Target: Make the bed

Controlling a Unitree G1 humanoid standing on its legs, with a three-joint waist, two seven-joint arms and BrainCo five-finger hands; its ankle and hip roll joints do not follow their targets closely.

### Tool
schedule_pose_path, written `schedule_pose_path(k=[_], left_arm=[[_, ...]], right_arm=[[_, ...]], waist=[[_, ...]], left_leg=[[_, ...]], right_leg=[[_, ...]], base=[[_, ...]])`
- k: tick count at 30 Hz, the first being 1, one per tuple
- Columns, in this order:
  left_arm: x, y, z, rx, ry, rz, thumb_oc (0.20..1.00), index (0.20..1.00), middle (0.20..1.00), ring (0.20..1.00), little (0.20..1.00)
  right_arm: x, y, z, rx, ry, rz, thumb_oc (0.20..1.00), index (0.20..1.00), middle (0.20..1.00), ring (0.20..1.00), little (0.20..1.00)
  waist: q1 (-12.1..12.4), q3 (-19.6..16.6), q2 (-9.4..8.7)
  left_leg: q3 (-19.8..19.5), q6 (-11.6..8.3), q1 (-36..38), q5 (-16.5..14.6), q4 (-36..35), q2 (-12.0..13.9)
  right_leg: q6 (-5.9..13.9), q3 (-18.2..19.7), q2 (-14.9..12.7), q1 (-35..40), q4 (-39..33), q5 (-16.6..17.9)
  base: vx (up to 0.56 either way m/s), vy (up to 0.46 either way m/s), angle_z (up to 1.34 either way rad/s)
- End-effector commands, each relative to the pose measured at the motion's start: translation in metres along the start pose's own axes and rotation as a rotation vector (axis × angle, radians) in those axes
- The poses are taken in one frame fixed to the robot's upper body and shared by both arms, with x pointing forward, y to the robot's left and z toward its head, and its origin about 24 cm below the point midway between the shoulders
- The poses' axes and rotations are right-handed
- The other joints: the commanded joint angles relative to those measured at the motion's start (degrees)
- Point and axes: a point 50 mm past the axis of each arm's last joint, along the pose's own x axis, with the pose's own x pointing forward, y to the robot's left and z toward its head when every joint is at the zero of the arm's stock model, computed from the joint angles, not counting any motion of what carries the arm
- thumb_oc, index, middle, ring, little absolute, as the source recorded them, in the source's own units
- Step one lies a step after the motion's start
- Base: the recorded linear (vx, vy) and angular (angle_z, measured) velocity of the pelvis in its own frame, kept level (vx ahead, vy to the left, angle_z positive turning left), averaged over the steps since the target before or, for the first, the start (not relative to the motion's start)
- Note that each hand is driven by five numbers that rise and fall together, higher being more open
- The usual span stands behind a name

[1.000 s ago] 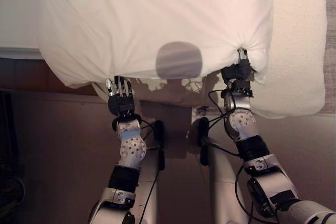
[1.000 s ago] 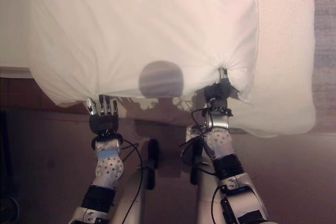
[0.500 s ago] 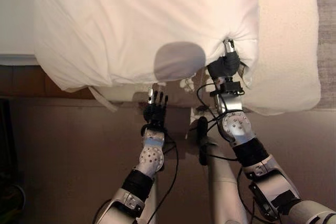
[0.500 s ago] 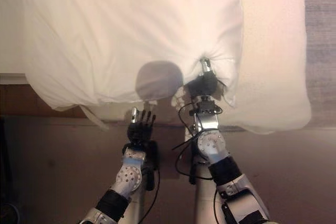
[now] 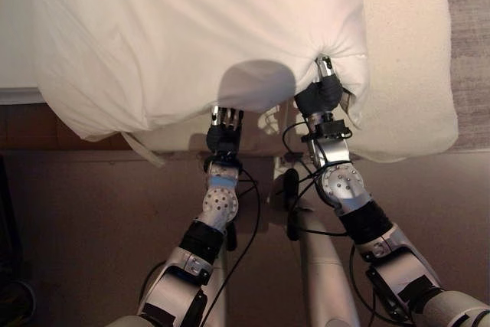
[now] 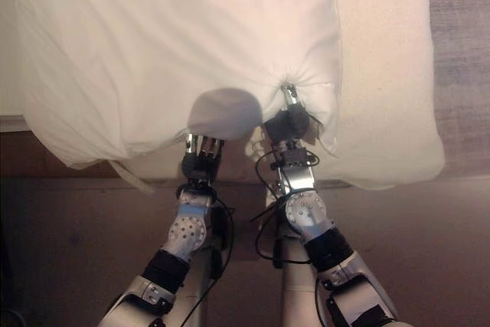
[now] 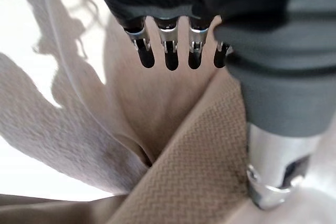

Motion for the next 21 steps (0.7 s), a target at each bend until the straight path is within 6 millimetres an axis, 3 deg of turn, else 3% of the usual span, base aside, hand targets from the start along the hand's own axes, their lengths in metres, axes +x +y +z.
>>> schedule_pose_path(k=[1,12,21], left_arm=[[-0.003,-0.007,0.015,-0.033,-0.082,-0.094,1.0,1.0,1.0,1.0,1.0],[-0.007,-0.001,0.062,-0.069,-0.278,-0.121,1.0,1.0,1.0,1.0,1.0],[-0.008,0.015,0.073,-0.064,-0.309,-0.087,1.0,1.0,1.0,1.0,1.0]], right_arm=[[0.001,0.044,0.001,0.07,-0.061,0.256,0.2,0.2,0.2,0.2,0.2],[-0.005,0.045,0.012,0.04,-0.094,0.257,0.2,0.2,0.2,0.2,0.2],[-0.008,0.048,0.011,0.029,-0.084,0.271,0.2,0.2,0.2,0.2,0.2]], waist=[[-0.7,-6.7,-1.39],[0.2,-7.5,-1.71],[0.5,-7.8,-2.16]], left_leg=[[-0.2,-0.67,-3.3,1.5,-1.3,0.3],[-0.5,-0.67,-4.1,1.8,-1.2,0.2],[-0.7,-0.58,-4.1,1.7,-1.1,0.3]], right_leg=[[6.55,-0.4,-1.1,0.0,-1.0,-1.2],[6.36,-0.8,-1.0,-0.7,-0.8,-1.1],[6.24,-0.9,-1.1,-0.4,-1.0,-1.2]], base=[[0.01,-0.005,-0.05],[0.0,-0.001,-0.01],[0.0,0.0,0.0]])
